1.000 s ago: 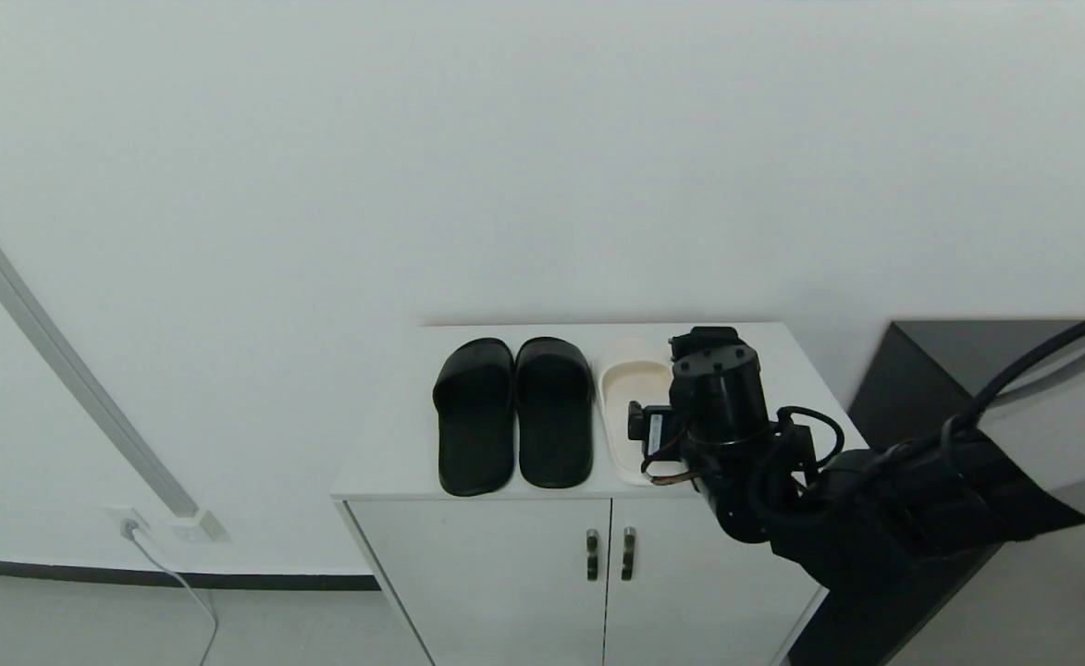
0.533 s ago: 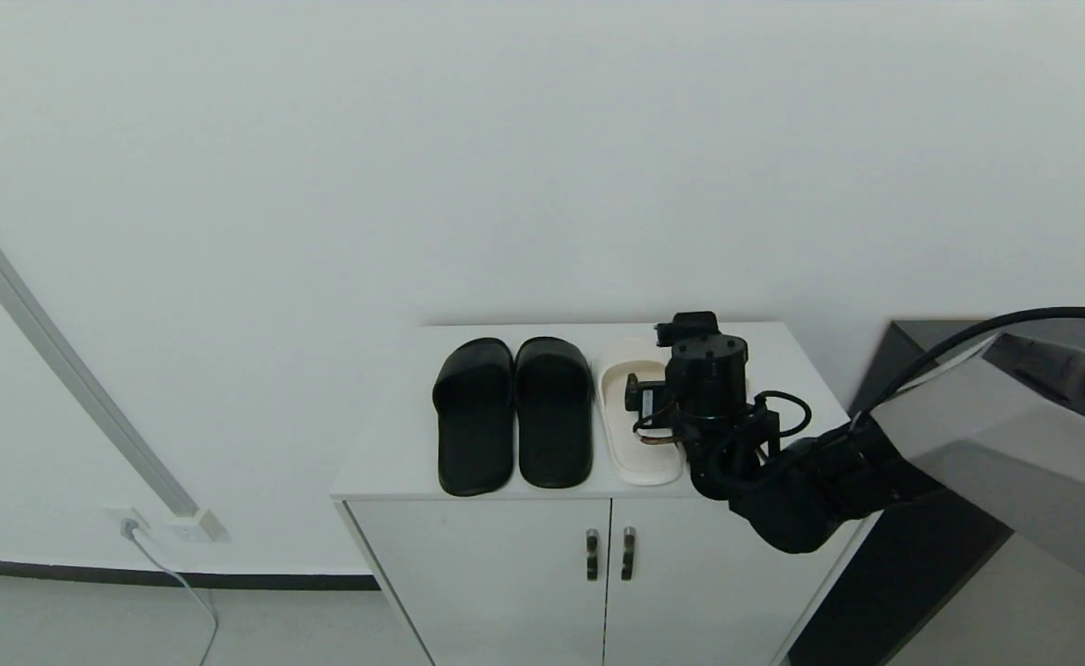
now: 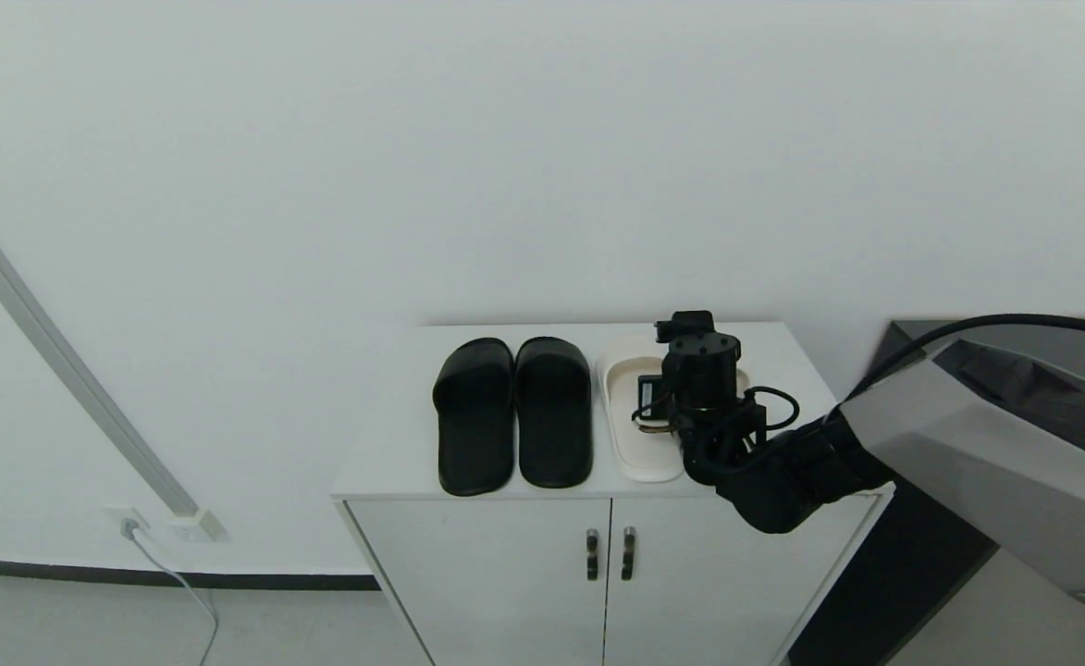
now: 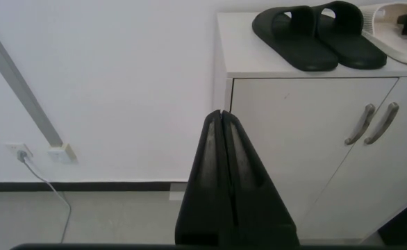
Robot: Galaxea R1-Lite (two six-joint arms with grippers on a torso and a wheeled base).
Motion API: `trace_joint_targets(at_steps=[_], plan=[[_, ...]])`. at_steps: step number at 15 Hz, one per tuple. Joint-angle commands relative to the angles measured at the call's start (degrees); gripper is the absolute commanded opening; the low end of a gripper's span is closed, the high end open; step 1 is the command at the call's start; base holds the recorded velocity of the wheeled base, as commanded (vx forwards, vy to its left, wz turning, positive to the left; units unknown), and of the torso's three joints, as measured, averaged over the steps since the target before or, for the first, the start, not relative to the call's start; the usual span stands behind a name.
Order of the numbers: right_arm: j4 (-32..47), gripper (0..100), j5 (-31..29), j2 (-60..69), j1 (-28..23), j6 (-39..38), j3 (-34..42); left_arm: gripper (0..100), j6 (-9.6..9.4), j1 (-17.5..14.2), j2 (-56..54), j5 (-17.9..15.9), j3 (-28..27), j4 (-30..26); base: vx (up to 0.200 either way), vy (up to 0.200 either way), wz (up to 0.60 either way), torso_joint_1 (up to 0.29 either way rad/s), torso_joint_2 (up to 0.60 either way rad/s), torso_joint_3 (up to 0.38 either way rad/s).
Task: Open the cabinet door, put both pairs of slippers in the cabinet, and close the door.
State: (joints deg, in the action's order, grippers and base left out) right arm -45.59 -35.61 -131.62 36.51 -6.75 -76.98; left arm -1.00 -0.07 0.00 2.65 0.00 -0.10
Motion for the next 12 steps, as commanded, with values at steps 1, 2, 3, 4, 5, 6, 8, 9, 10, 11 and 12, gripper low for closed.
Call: trace_joint_targets(at_steps=[1,2,3,4,5,6,8,9,10,11,12], plan=[[-0.02,0,-0.07,2.42,0.05,-0.01,0.61,0,0.03,-0.01,0.00,-0.01,0.00,0.01,0.000,0.000,0.00,0.000,0.00,0.000],[-0.02,0,-0.07,4.27,0.14,-0.01,1.84,0,0.03,-0.01,0.00,0.08,0.00,0.01,0.000,0.000,0.00,0.000,0.00,0.000],[0.07,0,0.10,7.08,0.40,0.07,3.95,0,0.12,-0.01,0.00,0.08,0.00,0.01,0.000,0.000,0.00,0.000,0.00,0.000],[0.07,0,0.98,10.24,1.02,0.16,6.93,0,0.12,-0.01,0.00,0.08,0.00,0.01,0.000,0.000,0.00,0.000,0.00,0.000],[0.07,0,2.91,13.58,1.63,0.25,10.36,0,0.03,-0.01,0.00,0.08,0.00,0.01,0.000,0.000,0.00,0.000,0.00,0.000],[0.15,0,6.43,18.77,2.60,0.34,16.34,0,0.03,-0.01,0.00,-0.01,0.00,0.01,0.000,0.000,0.00,0.000,0.00,0.000],[0.07,0,12.23,27.12,4.45,0.95,27.41,0,0.12,-0.01,0.00,-0.01,0.00,0.01,0.000,0.000,0.00,0.000,0.00,0.000],[-0.02,0,13.46,29.49,5.33,0.95,30.84,0,0.12,-0.01,0.00,-0.01,0.00,0.01,0.000,0.000,0.00,0.000,0.00,0.000],[-0.20,0,14.43,33.54,7.26,0.69,36.64,0,0.12,-0.01,0.00,-0.01,0.00,0.01,0.000,0.000,0.00,0.000,0.00,0.000],[-0.20,0,15.22,36.61,9.10,0.51,40.42,0,0.12,-0.01,0.00,0.08,0.00,0.01,0.000,0.000,0.00,0.000,0.00,0.000],[-0.20,0,16.10,38.28,10.25,0.43,42.44,0,0.12,-0.01,0.00,0.08,0.00,0.01,0.000,0.000,0.00,0.000,0.00,0.000]])
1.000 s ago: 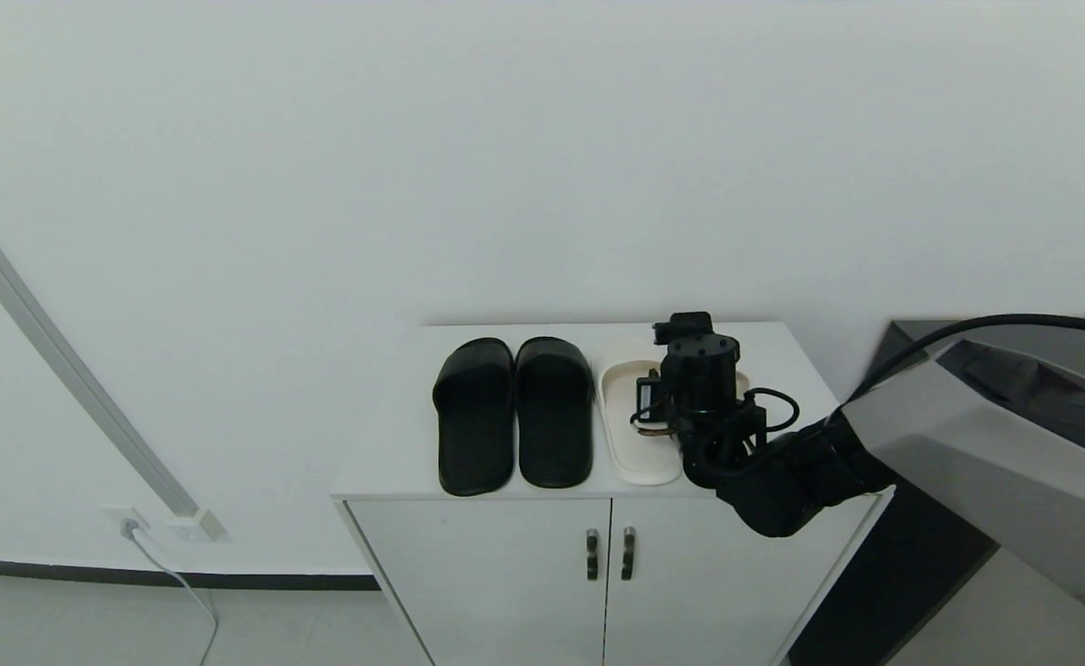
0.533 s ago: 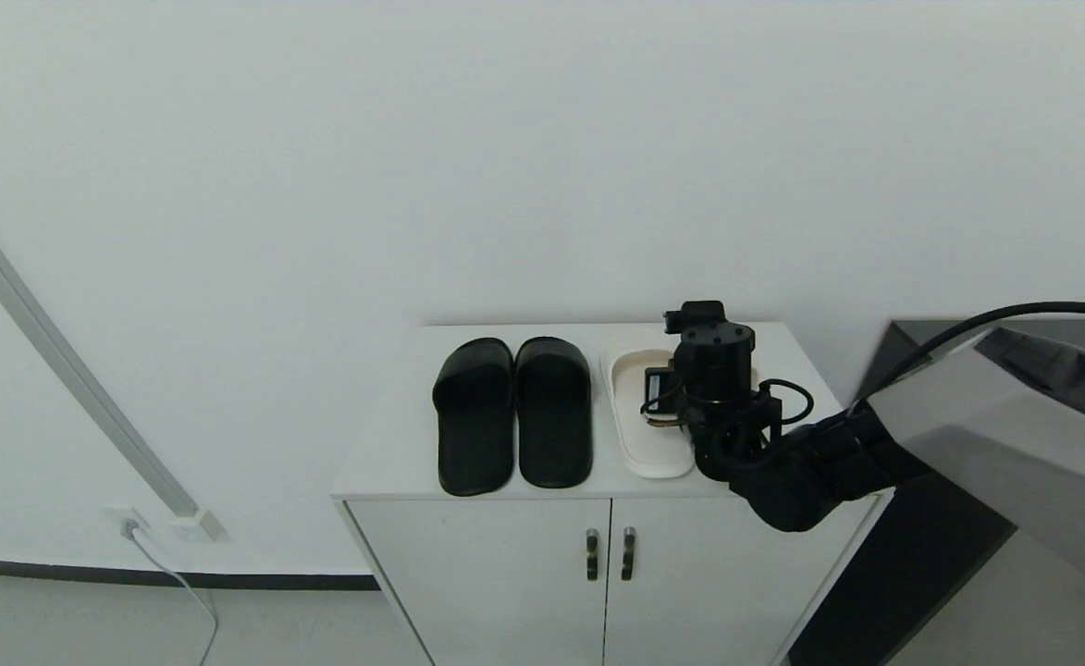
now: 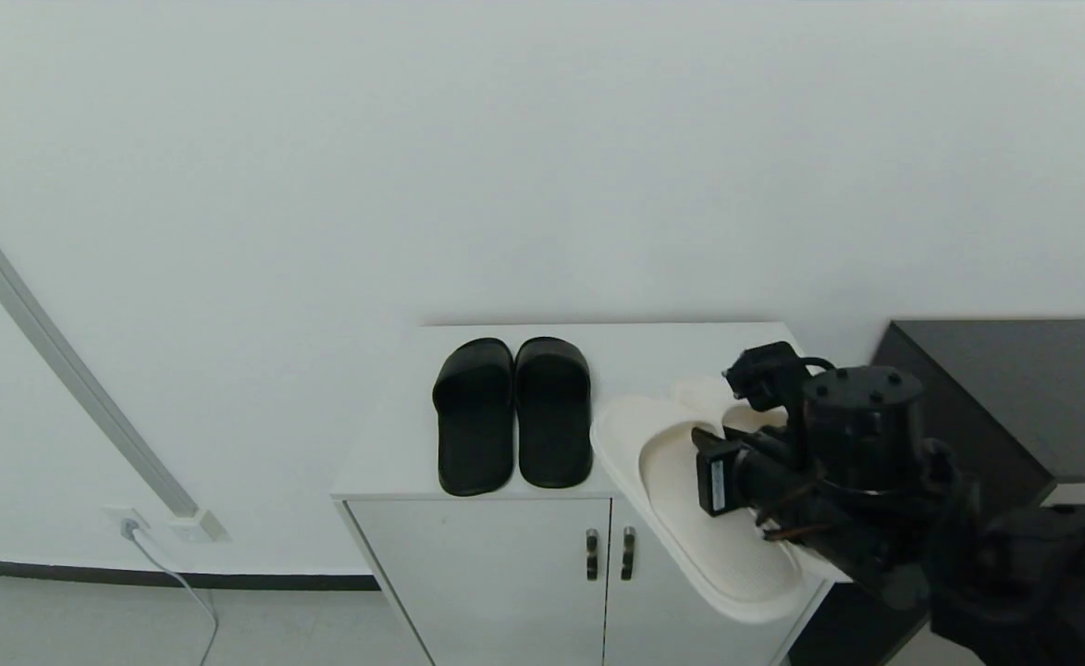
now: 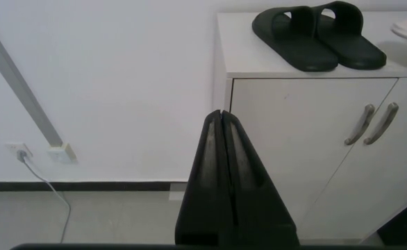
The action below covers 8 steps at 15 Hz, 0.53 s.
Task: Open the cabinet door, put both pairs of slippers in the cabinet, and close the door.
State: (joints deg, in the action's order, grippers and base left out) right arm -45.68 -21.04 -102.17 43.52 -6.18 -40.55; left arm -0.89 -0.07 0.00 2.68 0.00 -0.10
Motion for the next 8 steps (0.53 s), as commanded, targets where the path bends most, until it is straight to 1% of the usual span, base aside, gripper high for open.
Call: trace_joint_targets(at_steps=[1,2,3,6,8], plan=[[-0.11,0,2.76,10.76,5.17,-0.15,8.29,0,0.01,-0.01,0.00,0.04,0.00,0.01,0.000,0.000,0.00,0.000,0.00,0.000],[-0.11,0,2.94,11.38,7.02,-0.06,9.08,0,0.01,-0.01,0.00,0.04,0.00,0.01,0.000,0.000,0.00,0.000,0.00,0.000],[-0.02,0,3.02,11.38,7.72,-0.06,9.08,0,0.01,-0.01,0.00,0.04,0.00,0.01,0.000,0.000,0.00,0.000,0.00,0.000],[-0.02,0,3.46,10.85,8.07,-0.24,9.87,0,0.01,-0.01,0.00,0.04,0.00,0.01,0.000,0.000,0.00,0.000,0.00,0.000],[-0.02,0,4.08,10.94,8.51,-0.32,10.40,0,0.01,-0.01,0.00,0.04,0.00,0.01,-0.200,0.000,0.00,0.000,0.00,0.009]])
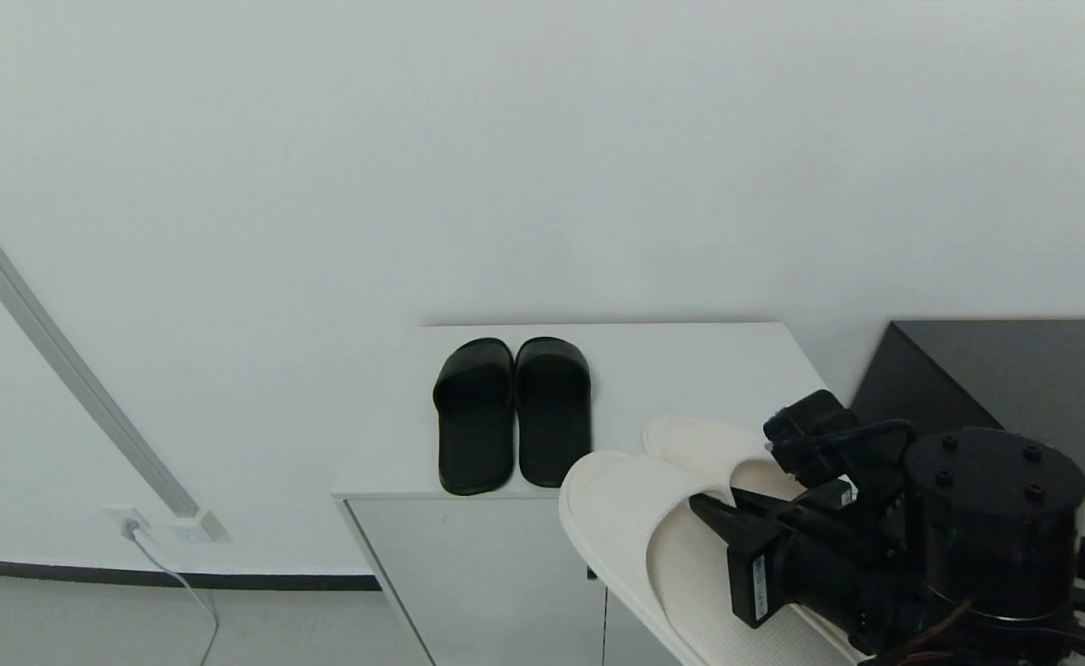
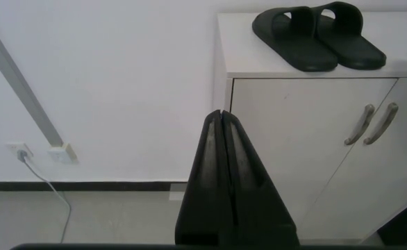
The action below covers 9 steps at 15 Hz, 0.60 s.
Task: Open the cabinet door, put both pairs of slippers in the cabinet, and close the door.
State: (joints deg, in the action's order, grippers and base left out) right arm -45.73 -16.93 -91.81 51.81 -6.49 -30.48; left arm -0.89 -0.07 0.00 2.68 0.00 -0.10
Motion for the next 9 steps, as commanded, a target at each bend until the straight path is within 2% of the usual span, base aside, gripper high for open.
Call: trace_joint_targets(at_steps=[1,3,9], plan=[[-0.06,0,-0.03,0.58,0.31,-0.02,0.33,0,0.01,-0.01,0.00,0.04,0.00,0.01,-0.200,0.000,0.00,-0.002,0.00,0.002],[-0.06,0,0.06,0.66,0.31,-0.02,1.12,0,0.01,-0.01,0.00,-0.05,0.00,0.01,-0.200,0.000,0.00,0.017,0.00,0.002],[-0.06,0,-0.03,-0.39,0.13,0.07,1.56,0,0.01,-0.01,0.00,-0.05,0.00,0.01,0.000,0.000,0.00,0.000,0.00,0.000]])
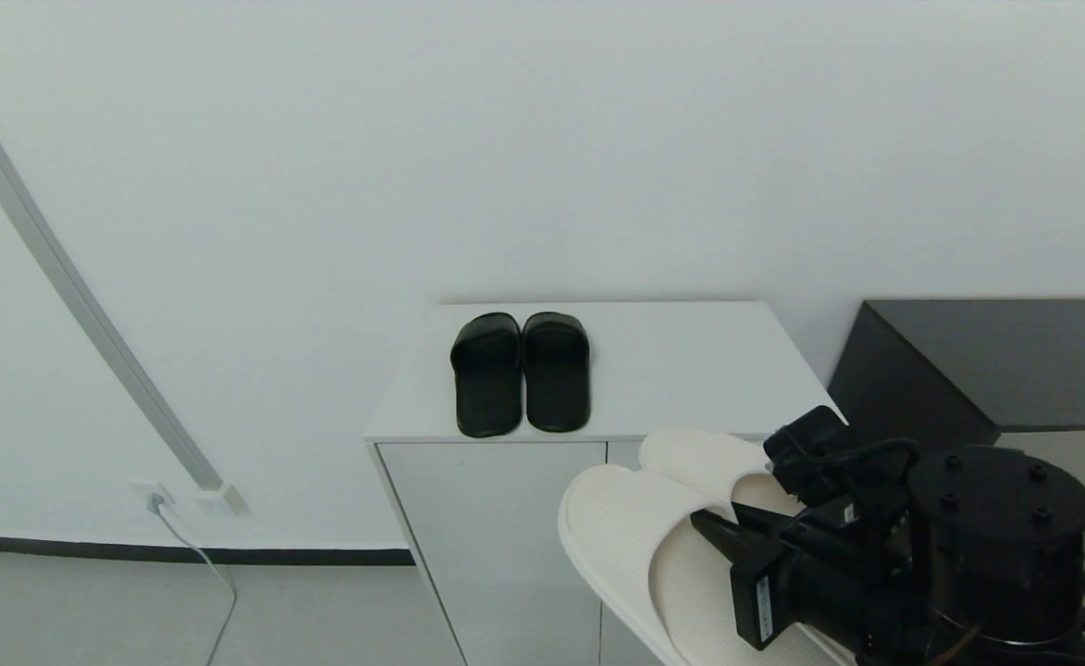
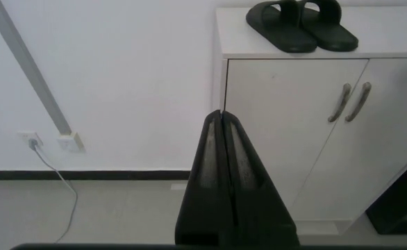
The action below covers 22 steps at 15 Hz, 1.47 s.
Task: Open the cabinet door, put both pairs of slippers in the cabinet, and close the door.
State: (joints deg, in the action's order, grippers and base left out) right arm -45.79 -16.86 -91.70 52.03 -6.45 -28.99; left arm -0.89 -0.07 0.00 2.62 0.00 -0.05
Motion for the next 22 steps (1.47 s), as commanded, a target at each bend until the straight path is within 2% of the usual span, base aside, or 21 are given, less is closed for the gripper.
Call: trace_joint_targets(at_steps=[1,18,19,22], plan=[[0.00,0,-0.10,-0.68,-0.09,0.03,0.16,0,0.01,-0.01,0.00,0.02,0.00,-0.04,0.000,0.000,0.00,0.000,0.00,0.000],[0.00,0,0.95,-0.85,-0.09,0.03,1.22,0,0.01,-0.01,0.00,0.02,0.00,-0.04,0.000,0.000,0.00,-0.011,0.03,0.014],[0.00,0,0.95,-0.85,-0.09,0.03,1.22,100,0.01,-0.01,0.00,0.10,0.00,-0.04,0.000,0.000,0.00,-0.149,0.33,0.198],[0.00,0,0.95,-0.76,-0.09,0.03,1.39,100,0.01,-0.01,0.00,0.10,0.00,-0.04,0.000,0.000,0.00,-0.150,0.36,0.201]])
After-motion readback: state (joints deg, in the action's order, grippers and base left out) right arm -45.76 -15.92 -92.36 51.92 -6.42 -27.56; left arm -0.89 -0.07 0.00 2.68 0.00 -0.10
